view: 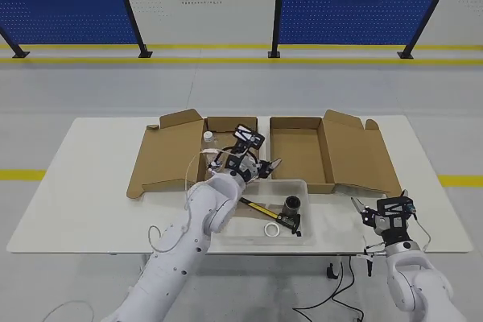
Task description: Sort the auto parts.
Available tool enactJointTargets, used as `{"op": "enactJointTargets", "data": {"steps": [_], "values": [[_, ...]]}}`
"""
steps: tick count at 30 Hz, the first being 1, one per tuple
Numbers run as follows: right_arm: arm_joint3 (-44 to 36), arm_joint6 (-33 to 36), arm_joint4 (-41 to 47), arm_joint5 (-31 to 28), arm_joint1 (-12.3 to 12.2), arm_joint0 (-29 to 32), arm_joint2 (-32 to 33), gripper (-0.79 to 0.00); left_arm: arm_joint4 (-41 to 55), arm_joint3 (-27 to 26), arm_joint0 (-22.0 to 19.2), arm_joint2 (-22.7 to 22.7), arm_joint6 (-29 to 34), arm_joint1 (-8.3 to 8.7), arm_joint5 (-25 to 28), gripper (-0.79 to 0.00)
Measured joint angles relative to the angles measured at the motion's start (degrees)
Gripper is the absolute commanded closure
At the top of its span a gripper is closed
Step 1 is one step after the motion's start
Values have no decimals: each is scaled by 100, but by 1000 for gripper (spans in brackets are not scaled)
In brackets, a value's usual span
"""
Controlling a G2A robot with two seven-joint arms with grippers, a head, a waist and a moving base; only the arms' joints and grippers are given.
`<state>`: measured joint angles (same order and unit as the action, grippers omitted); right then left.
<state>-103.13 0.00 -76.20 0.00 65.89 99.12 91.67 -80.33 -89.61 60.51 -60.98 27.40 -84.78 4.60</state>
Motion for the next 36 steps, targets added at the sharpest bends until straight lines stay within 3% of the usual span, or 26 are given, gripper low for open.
{"op": "enactJointTargets", "data": {"steps": [7,13,23,36], "values": [[0,0,0,0,0,0,0,-785,-123,-1126,835,-169,758,126,297,-785],[0,0,0,0,0,0,0,-785,-115,-1634,1368,-211,1138,193,412,-785],[0,0,0,0,0,0,0,-785,339,-1984,1882,-322,1273,259,506,-785],[0,0,0,0,0,0,0,-785,375,-2001,1915,-381,1206,272,565,-785]]}}
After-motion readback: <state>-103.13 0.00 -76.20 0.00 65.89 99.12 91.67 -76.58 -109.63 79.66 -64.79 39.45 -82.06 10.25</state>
